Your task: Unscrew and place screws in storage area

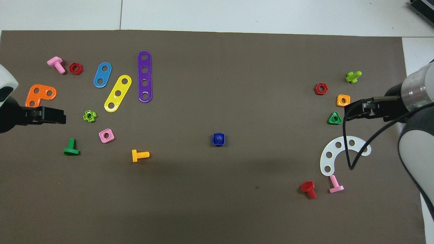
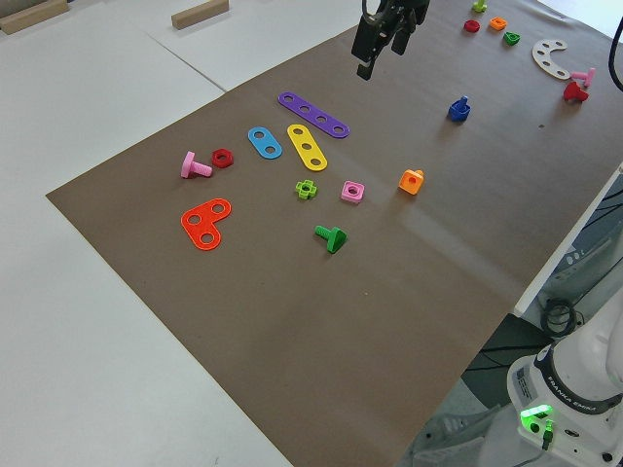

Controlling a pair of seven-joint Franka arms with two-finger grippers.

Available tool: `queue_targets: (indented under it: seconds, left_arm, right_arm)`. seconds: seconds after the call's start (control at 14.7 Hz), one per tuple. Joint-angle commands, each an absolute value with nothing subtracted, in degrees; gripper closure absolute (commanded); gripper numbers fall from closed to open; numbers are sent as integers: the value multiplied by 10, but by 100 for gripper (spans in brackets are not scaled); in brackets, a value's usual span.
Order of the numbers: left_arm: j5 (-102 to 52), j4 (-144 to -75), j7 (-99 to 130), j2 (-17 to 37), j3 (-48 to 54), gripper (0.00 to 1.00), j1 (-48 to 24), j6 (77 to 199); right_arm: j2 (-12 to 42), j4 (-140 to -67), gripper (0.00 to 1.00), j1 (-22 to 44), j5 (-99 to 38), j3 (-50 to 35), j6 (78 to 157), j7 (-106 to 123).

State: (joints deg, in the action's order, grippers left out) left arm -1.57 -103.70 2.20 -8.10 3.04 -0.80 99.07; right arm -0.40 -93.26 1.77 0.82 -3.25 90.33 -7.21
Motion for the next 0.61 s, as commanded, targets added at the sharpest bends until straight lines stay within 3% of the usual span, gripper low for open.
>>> queue_targets:
  seconds: [0.0,0.54]
  left_arm:
    - [-4,-1034,23,-78,29,0,-12,993]
    - [-4,-1034,23,-78,29,0,-16,990]
  right_arm:
    - [-18,-947,0,6,-8,-38,906,-54]
    - [-18,-947,0,6,-8,-38,905,-54]
